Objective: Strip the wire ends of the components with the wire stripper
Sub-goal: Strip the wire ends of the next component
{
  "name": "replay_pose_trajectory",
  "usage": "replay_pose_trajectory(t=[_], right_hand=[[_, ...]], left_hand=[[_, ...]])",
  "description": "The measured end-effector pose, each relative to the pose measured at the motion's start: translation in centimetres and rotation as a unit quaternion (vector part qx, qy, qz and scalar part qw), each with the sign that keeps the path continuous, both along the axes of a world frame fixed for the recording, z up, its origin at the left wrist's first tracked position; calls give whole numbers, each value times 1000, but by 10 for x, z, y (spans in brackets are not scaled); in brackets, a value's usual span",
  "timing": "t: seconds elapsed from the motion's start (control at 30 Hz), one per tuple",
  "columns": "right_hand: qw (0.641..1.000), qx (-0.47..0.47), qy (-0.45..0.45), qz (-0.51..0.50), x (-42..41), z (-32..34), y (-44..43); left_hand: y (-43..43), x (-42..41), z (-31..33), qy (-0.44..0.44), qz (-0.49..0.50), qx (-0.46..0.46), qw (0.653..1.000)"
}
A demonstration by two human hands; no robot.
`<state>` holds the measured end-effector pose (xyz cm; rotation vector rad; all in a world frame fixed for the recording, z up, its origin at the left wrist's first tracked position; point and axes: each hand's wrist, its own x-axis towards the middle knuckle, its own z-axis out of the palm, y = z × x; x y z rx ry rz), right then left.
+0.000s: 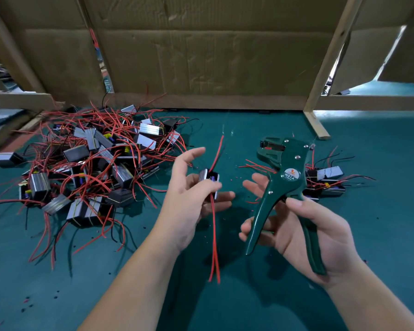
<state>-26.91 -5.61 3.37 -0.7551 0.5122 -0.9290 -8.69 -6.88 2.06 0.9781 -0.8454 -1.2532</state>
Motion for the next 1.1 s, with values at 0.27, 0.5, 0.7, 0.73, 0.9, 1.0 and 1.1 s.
replay_pose_trajectory(t=[0.27, 0.5, 0.7, 0.73, 0.9, 1.0, 1.1], right_hand=[[1000, 7, 13, 15, -1, -1, -2], [999, 23, 15, 17, -2, -3, -2], [997, 16, 59, 37, -5, -1, -1], [996, 14, 55, 62, -7, 0, -1], [982, 3, -29, 186, -12, 3, 0], [978, 18, -57, 198, -13, 3, -3], [976, 22, -68, 206, -14, 2, -5]], left_hand=[[4, -2, 3, -33, -61, 5, 998], [5, 2, 6, -34, -38, -18, 999], [4, 9, 11, -49, 11, -27, 998], [3, 10, 11, -57, 17, -31, 998], [2, 18, 8, -151, 31, -83, 985], [3, 19, 9, -221, 40, -121, 967], [3, 19, 8, -272, 52, -144, 950]])
